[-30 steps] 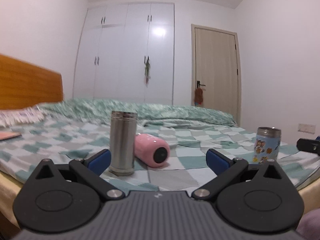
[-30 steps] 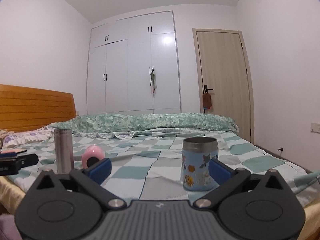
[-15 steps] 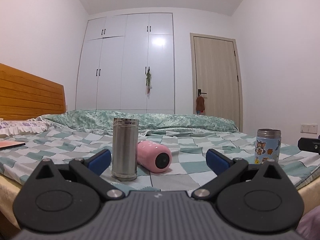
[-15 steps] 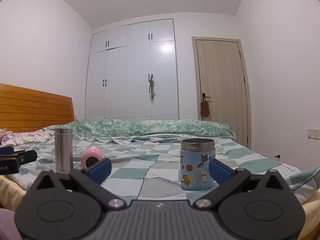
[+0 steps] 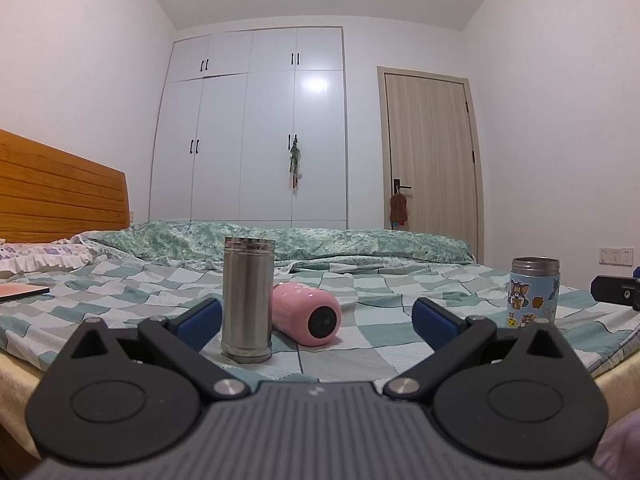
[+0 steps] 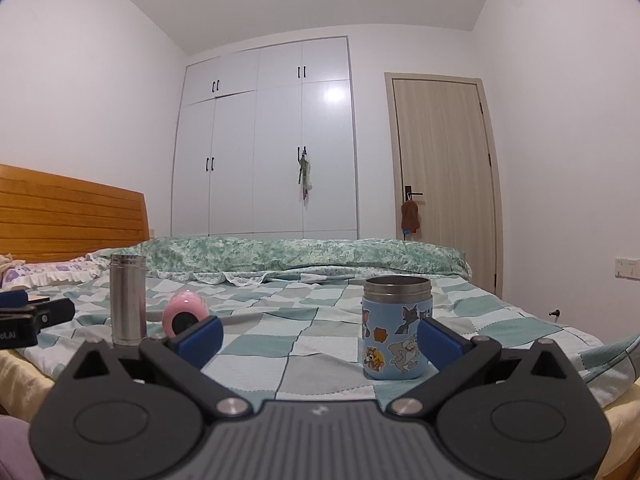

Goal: Flip cup upright

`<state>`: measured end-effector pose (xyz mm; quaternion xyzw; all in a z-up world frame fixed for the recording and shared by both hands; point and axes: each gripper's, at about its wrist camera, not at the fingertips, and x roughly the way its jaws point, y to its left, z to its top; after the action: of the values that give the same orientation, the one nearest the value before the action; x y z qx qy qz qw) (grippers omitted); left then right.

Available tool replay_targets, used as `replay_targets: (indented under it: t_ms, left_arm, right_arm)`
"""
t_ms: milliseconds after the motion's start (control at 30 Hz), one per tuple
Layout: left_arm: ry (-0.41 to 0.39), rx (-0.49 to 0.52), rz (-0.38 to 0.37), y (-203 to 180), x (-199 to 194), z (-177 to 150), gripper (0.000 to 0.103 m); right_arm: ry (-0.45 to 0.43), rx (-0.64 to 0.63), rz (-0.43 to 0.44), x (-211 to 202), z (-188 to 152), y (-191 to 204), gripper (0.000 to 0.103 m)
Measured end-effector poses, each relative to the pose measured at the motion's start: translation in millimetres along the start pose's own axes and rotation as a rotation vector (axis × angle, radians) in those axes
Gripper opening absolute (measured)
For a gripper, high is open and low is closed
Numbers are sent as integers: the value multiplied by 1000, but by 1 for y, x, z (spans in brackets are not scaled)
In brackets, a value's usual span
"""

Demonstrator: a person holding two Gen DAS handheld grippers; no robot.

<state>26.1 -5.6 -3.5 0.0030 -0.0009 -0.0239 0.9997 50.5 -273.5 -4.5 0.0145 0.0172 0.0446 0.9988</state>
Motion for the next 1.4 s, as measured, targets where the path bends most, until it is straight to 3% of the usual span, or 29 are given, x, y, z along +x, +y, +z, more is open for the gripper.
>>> replay_targets:
  t_ms: [1400]
  left_arm:
    - [0, -6, -22, 1, -1, 0, 103]
  right_arm:
    - [1, -2, -1, 1, -1, 1, 103]
